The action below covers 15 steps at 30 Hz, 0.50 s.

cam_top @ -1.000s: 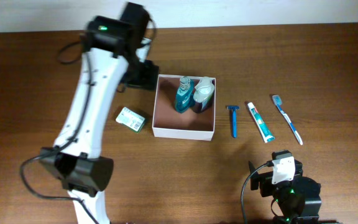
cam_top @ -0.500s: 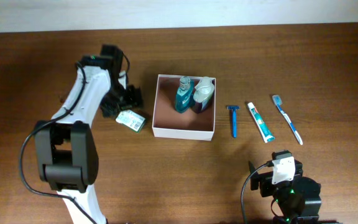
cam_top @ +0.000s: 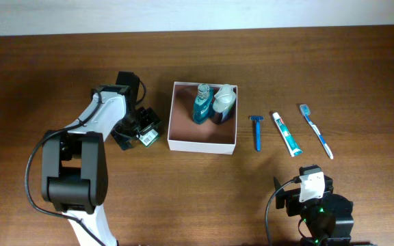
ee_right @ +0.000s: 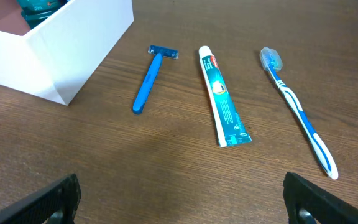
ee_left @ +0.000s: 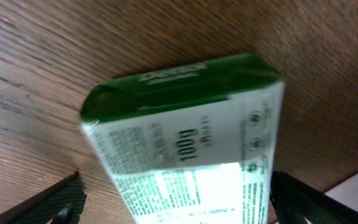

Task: Pack container
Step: 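Grasp the white-green soap bar box with the left gripper, then lower the soap bar box into the white box and release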

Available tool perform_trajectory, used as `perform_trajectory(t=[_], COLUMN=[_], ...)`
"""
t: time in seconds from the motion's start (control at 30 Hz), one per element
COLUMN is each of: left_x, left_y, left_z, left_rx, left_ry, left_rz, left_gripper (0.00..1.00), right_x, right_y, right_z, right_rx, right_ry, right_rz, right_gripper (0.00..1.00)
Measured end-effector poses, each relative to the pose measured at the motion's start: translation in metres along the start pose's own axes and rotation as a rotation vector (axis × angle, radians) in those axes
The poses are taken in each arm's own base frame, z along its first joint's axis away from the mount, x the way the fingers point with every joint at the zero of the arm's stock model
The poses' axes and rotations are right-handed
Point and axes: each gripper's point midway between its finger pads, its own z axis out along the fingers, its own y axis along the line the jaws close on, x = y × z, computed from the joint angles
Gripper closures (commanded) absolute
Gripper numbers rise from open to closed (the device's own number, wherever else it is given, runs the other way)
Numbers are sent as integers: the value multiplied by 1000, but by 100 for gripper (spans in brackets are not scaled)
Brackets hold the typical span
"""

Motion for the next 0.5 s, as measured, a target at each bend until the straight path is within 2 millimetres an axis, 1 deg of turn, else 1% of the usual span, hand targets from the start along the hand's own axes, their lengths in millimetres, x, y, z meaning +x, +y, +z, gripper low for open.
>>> perform_trajectory(t=[0.03,0.13,0.27,0.37,0.43,0.5], left_x=[-1,-2,-4,-3,-1,3], left_y=[1,2,2,2,4,6], left_z=[0,1,1,0,-3,-8], left_rx=[-2,-9,-10,-14,-24,-38], left_ry=[-5,-13,-21,-17,-3,16], left_rz=[-7,-27,7,84,148,209], left_gripper=[20,33,47,56,65,69], right_x=[0,0,0,0,0,0], right_y=[0,0,0,0,0,0], right_z=[0,0,0,0,0,0], right_rx=[0,0,0,0,0,0], right_ry=[0,0,0,0,0,0], right_rz=[0,-1,0,0,0,0], right_gripper=[1,1,1,1,1,1])
